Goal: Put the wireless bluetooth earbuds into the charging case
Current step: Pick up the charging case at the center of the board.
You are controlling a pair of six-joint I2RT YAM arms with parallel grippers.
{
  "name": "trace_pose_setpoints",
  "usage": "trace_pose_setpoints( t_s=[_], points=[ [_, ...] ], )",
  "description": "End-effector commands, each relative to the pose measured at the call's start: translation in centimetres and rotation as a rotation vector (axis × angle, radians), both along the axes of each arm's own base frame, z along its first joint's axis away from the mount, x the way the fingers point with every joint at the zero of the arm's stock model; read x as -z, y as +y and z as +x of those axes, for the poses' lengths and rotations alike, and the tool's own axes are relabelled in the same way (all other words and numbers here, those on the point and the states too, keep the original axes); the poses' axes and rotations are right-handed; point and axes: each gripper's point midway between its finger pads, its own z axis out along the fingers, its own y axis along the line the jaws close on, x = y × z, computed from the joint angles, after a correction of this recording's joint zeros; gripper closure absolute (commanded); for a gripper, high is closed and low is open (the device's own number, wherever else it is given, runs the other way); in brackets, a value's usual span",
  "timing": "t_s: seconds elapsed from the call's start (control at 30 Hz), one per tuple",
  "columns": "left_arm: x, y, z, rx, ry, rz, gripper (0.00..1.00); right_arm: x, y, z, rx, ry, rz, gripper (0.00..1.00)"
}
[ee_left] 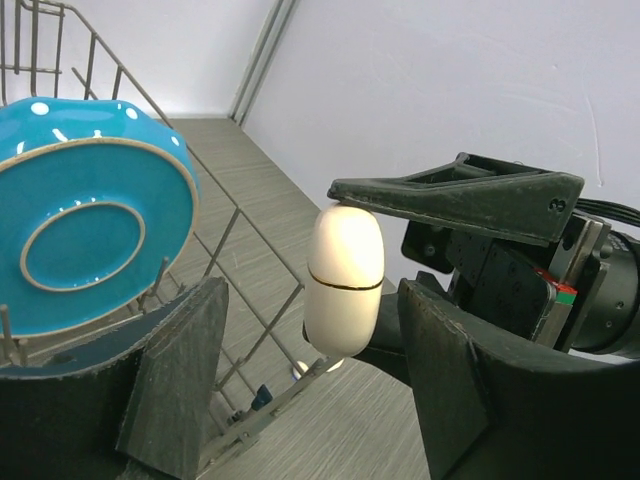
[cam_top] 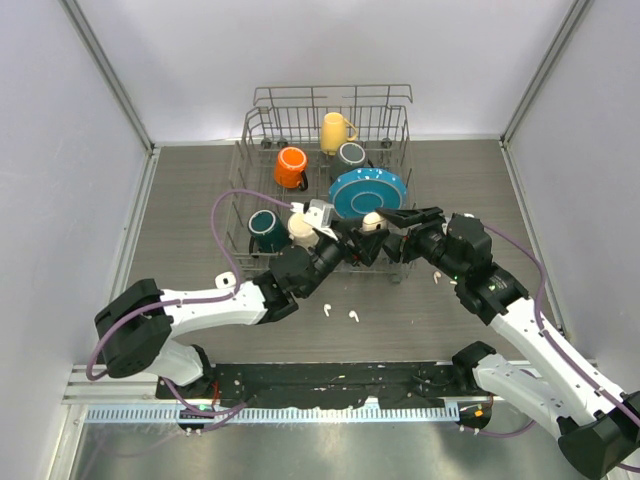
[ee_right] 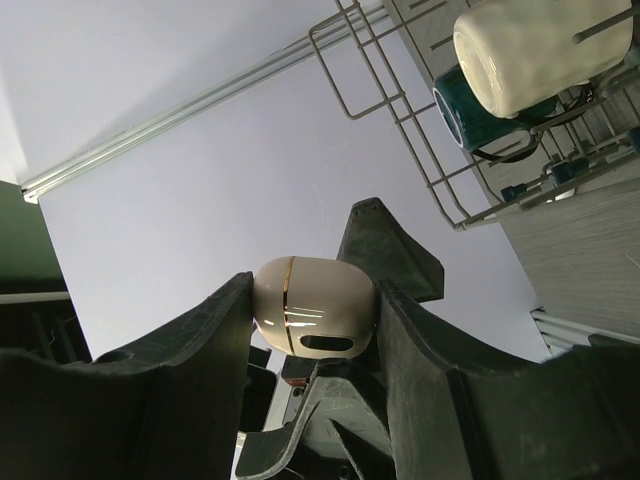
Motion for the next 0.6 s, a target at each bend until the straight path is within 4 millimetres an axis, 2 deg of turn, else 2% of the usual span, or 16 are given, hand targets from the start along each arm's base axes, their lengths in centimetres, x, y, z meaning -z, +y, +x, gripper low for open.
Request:
trace_pose_setpoints(
  t_s=[0.0, 0.07, 0.1, 0.17, 0.2, 0.3, 0.37, 0.47, 0.57],
  points=[
    [-2.43, -0.24, 0.23, 0.009, -0.028, -0.078, 0.31, -2.09, 0.25, -0.01, -0.009, -0.072, 0.034, 0.99],
    [-2.27, -0.29, 0.21, 0.012, -0.025, -0.079, 0.33, -2.06, 0.31, -0.05, -0.013, -0.072, 0.035, 0.99],
    [-2.38, -0.25, 0.27, 0.010, -0.026, -0.082, 0.40, -2.00, 0.34, 0.00, -0.013, -0.071, 0.034, 0.99],
    [-2.39, -0.24, 0.29, 0.009, -0.027, -0.085, 0.42, -1.92, 0.34, 0.00, -0.014, -0.070, 0.033, 0.99],
    [-2.43, -0.19, 0.35, 0.007, -0.028, -0.086, 0.48, -1.93, 0.38, -0.03, -0.016, -0.069, 0.034, 0.99],
    [-2.30, -0.26, 0.44, 0.007, -0.027, -0.083, 0.55, -1.76, 0.45, -0.08, -0.021, -0.066, 0.030, 0.99],
    [-2.27, -0.20, 0.46, 0.007, -0.028, -0.084, 0.65, -1.74, 0.45, -0.12, -0.022, -0.066, 0.030, 0.99],
    [-2.28, -0.12, 0.39, 0.018, -0.037, -0.084, 0.73, -1.44, 0.43, -0.16, -0.024, -0.061, 0.027, 0.99],
    [-2.00, 0.01, 0.36, 0.023, -0.036, -0.083, 0.89, -1.22, 0.56, -0.30, -0.034, -0.058, 0.024, 0.99]
  ],
)
